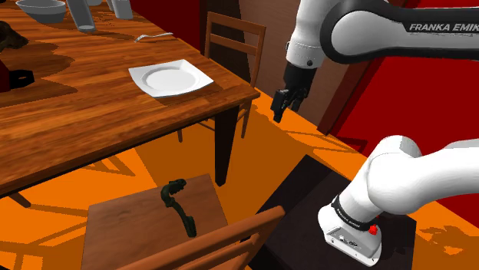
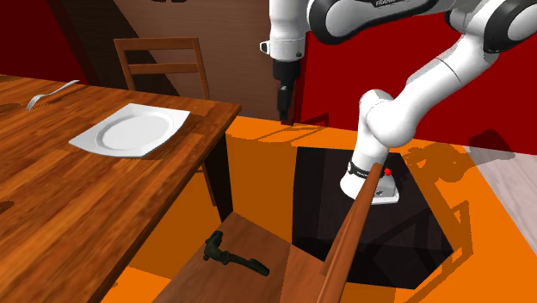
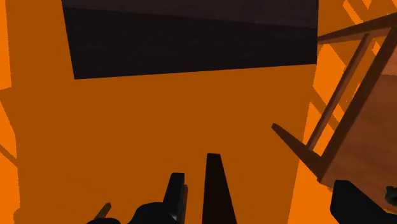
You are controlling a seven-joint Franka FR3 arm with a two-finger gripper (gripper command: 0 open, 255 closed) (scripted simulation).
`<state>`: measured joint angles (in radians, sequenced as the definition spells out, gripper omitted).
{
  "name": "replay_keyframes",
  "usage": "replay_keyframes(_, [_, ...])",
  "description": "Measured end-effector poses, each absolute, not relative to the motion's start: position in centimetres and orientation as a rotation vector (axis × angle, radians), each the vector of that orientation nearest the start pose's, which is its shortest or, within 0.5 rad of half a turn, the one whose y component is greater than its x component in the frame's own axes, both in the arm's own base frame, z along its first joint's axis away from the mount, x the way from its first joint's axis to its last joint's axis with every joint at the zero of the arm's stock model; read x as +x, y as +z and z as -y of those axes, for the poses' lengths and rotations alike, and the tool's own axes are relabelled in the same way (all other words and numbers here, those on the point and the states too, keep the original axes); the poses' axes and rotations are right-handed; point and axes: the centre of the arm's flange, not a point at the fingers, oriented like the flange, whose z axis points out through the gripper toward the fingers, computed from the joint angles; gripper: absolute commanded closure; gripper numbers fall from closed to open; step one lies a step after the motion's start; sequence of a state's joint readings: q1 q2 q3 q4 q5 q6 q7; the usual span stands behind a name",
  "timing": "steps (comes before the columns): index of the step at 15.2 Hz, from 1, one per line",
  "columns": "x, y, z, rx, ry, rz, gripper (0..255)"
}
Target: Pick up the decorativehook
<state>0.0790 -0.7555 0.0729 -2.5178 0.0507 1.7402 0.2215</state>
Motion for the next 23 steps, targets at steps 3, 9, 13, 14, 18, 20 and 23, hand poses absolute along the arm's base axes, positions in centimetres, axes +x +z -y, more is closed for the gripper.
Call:
replay_keyframes(3, [32.5, 49.7, -8.8, -3.136, 0.004, -0.133, 0])
replay_keyframes(9, [33.4, 45.2, -15.2, -3.125, -0.061, -0.087, 0])
replay_keyframes(13, [34.3, 42.5, -19.5, -3.116, -0.106, -0.057, 0])
replay_keyframes(14, [34.5, 41.7, -20.6, -3.114, -0.116, -0.049, 0])
replay_keyframes(18, [35.3, 39.1, -24.4, -3.104, -0.161, -0.019, 0])
replay_keyframes(20, [35.6, 38.0, -26.9, -3.099, -0.183, -0.003, 0])
replay_keyframes(23, [36.1, 35.9, -30.2, -3.091, -0.214, 0.019, 0])
